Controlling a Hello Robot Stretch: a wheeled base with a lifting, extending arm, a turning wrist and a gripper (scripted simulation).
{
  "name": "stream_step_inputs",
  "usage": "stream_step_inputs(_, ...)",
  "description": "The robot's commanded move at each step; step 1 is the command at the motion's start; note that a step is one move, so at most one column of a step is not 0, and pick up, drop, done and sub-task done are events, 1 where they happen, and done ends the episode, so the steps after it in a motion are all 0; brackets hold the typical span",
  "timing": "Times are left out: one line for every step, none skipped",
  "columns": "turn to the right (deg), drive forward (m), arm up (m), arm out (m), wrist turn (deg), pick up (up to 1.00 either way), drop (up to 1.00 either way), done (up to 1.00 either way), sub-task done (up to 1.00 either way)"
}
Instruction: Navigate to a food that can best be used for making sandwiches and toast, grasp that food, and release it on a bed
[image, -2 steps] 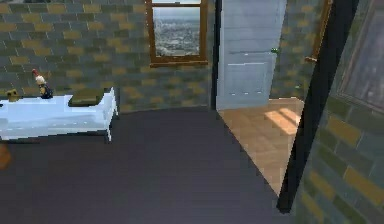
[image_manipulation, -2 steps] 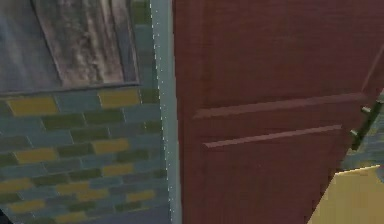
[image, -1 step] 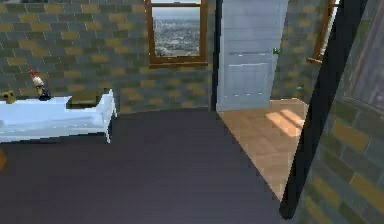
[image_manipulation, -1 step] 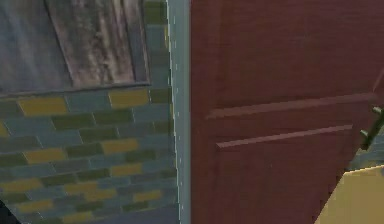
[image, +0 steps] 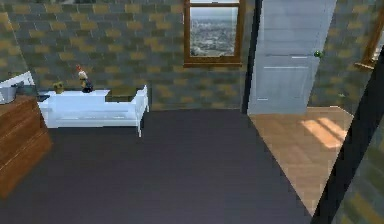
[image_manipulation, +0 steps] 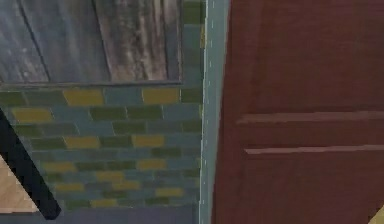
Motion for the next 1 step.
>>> stream_step_inputs(0.0,0.30,0.00,0.00,0.0,0.00,0.00,0.00,0.00)
